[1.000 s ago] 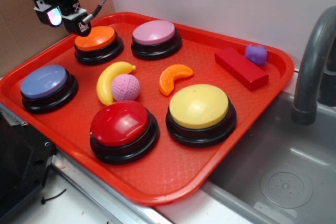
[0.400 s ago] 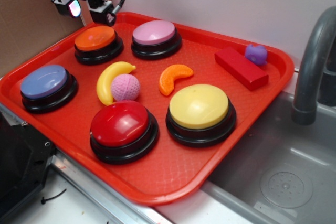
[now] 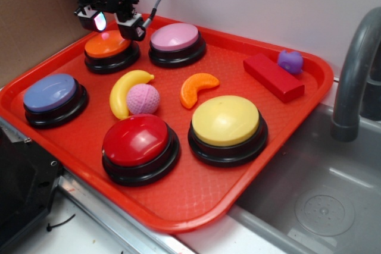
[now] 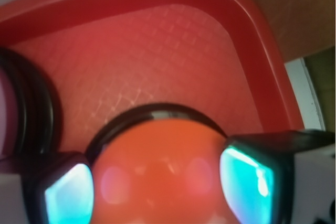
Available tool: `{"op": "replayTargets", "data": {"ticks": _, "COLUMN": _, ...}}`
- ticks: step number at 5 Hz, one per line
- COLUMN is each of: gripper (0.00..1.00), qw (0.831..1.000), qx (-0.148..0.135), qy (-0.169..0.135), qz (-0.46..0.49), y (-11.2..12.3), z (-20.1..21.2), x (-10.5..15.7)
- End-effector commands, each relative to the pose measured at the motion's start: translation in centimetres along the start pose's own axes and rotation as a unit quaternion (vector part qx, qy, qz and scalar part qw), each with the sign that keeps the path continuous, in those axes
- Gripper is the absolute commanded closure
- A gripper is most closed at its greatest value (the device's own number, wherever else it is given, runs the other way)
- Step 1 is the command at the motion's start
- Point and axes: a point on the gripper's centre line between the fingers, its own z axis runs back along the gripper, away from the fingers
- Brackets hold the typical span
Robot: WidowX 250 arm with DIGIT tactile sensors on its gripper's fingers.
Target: Push the orange button.
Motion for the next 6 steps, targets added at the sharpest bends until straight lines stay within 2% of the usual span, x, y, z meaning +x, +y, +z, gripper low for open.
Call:
{"op": "replayTargets", "data": {"ticks": 1, "gripper": 0.00, "qw": 0.999, "qx": 0.028, "qy": -0.005, "qz": 0.024, "y": 0.7, "z": 0.5, "x": 0.1}}
{"op": "replayTargets", "data": {"ticks": 3, "gripper": 0.00, "qw": 0.999, "qx": 0.032, "qy": -0.019, "qz": 0.040, "y": 1.4, "z": 2.6, "x": -0.3}}
{"op": "replayTargets", "data": {"ticks": 4, "gripper": 0.00, "qw": 0.998, "qx": 0.020, "qy": -0.033, "qz": 0.050, "y": 2.3, "z": 4.3, "x": -0.3}}
{"op": "replayTargets", "data": {"ticks": 5, "gripper": 0.00, "qw": 0.998, "qx": 0.025, "qy": -0.020, "qz": 0.061, "y": 2.6, "z": 5.4, "x": -0.7}}
{"op": "replayTargets", "data": {"ticks": 6, "gripper": 0.00, "qw": 0.997, "qx": 0.017, "qy": -0.023, "qz": 0.070, "y": 3.1, "z": 6.5, "x": -1.0}}
